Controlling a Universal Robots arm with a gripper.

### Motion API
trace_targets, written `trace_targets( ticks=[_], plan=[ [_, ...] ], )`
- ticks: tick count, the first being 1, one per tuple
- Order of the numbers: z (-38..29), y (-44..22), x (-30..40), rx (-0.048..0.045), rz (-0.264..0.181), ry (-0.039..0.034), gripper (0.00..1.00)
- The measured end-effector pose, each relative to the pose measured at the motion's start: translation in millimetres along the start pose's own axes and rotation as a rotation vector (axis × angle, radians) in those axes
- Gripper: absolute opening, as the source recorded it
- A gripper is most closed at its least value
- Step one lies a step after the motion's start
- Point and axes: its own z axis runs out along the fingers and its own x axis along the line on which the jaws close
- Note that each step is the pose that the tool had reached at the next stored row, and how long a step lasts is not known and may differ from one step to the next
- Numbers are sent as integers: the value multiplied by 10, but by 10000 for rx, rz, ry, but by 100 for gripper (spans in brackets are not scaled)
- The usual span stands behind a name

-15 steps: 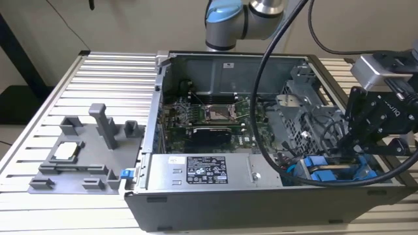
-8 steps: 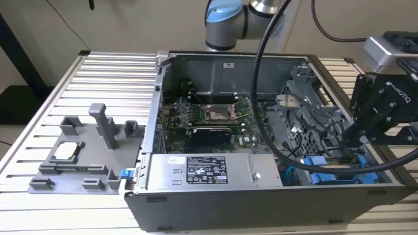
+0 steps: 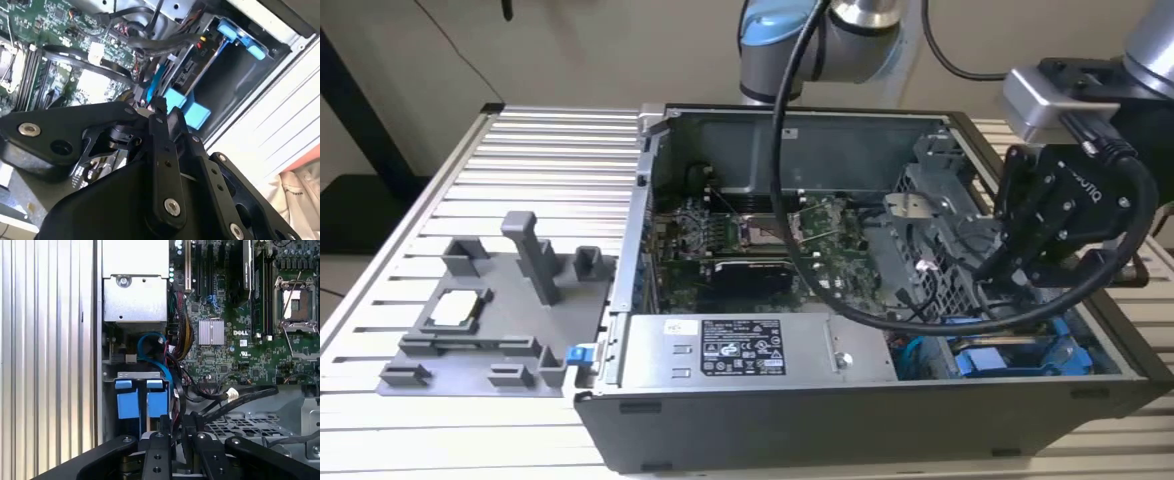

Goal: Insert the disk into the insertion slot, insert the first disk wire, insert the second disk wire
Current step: 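Insert the second disk wire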

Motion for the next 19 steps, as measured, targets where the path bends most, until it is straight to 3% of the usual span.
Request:
trace_targets(
  ticks=[3, 8, 11, 15, 19],
  plan=[
    [38, 32, -49, 93, -60, -20, 24],
    [27, 106, -118, 121, -111, -14, 24],
    [50, 191, -127, 338, -126, -31, 24],
    [83, 210, -135, 625, -281, -28, 24],
    [119, 230, -144, 802, -457, -37, 24]
  ],
)
